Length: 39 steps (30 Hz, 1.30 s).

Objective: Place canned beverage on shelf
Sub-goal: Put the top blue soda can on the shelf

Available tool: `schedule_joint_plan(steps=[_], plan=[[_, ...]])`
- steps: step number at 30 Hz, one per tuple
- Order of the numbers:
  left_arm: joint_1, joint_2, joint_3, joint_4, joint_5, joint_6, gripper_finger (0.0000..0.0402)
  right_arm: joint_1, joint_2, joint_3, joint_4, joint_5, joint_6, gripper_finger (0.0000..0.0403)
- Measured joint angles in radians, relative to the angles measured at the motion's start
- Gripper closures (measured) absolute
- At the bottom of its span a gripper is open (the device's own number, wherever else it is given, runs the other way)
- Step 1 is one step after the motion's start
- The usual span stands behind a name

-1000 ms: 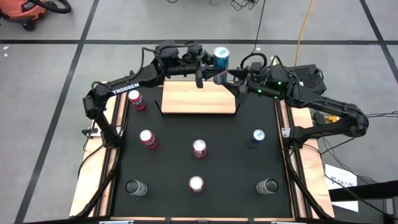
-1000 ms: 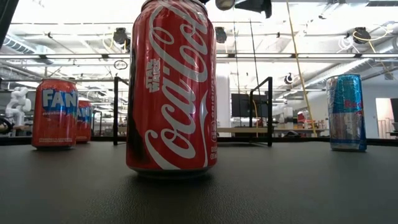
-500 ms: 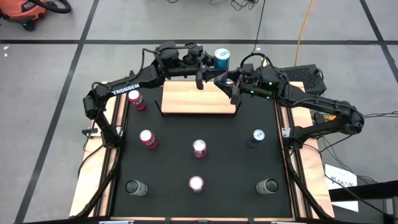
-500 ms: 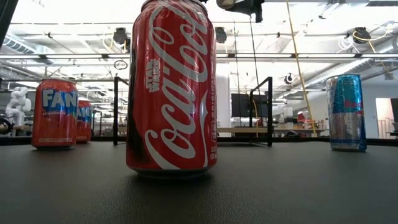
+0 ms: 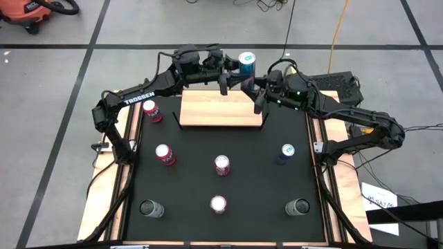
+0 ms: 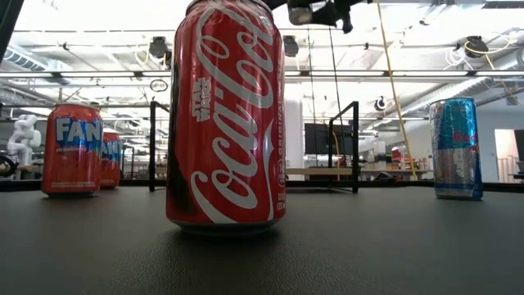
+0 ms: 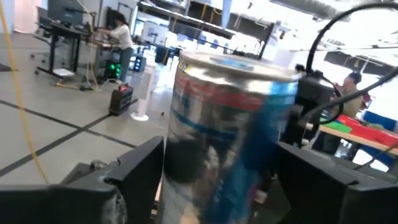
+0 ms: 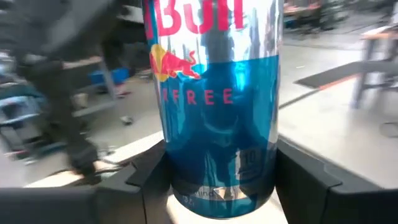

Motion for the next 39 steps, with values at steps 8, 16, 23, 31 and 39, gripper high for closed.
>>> schedule_joint_plan(steps=[8, 16, 23, 31, 39], plan=[[0.011, -0.019, 0.000, 0.024, 0.003, 0.003, 0.0073, 0.005, -0.001, 0.000, -0.039, 0.035, -0.069, 0.0183], [0.004, -0.019, 0.000, 0.055, 0.029, 0.059, 0.0073, 0.004, -0.001, 0.000, -0.041, 0.029, -0.110, 0.0179], [0.002, -0.019, 0.000, 0.055, 0.031, 0.060, 0.0073, 0.009, -0.001, 0.000, -0.048, 0.003, -0.112, 0.0175], [0.002, -0.019, 0.000, 0.056, 0.025, 0.060, 0.0092, 0.017, -0.001, 0.000, -0.048, 0.004, -0.118, 0.0176], [0.010, -0.018, 0.000, 0.055, 0.022, 0.065, 0.0183, 0.017, -0.001, 0.002, -0.054, 0.006, -0.106, 0.0170]])
